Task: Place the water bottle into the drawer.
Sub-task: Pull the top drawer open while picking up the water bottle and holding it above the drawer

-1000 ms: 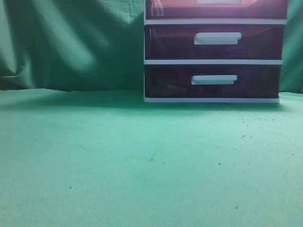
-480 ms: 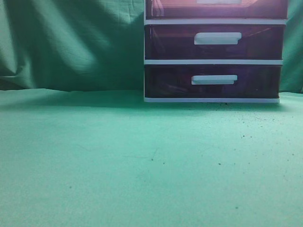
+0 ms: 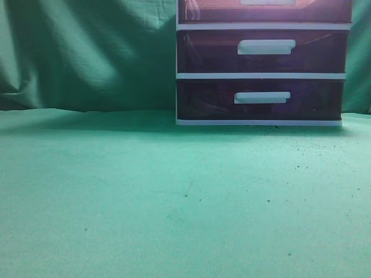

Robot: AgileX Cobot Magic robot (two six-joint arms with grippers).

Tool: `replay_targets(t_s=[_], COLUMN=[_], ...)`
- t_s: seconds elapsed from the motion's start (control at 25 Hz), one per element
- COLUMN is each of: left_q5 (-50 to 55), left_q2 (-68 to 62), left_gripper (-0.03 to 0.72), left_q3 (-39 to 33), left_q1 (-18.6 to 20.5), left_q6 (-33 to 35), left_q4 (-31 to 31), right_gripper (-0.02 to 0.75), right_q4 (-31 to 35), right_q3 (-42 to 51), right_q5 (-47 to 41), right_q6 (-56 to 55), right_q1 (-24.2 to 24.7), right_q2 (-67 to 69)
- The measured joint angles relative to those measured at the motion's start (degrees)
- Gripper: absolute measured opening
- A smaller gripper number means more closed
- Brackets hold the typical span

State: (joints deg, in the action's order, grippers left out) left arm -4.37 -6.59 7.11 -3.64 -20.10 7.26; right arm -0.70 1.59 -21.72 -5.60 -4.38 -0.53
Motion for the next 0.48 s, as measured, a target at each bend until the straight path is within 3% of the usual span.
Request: replay_targets(t_s=[0.2,0.48], left_q5=[5.3,-2.6], left_q2=[-16.5,-35.8], left_gripper=[0.0,0.0], left_q3=[8.6,9.9], left_q1=[0.0,0.0], left_q6=[-1.2,-1.2], left_q4=[-0.7,-0.7], right_gripper=[0.0,0.0], right_q4=[0.0,0.0], right_q3=[0.0,0.0], right_q5=[0.0,0.0], right_q6=[0.0,0.0], right_q1=[0.0,0.0], right_q2=[0.0,0.0])
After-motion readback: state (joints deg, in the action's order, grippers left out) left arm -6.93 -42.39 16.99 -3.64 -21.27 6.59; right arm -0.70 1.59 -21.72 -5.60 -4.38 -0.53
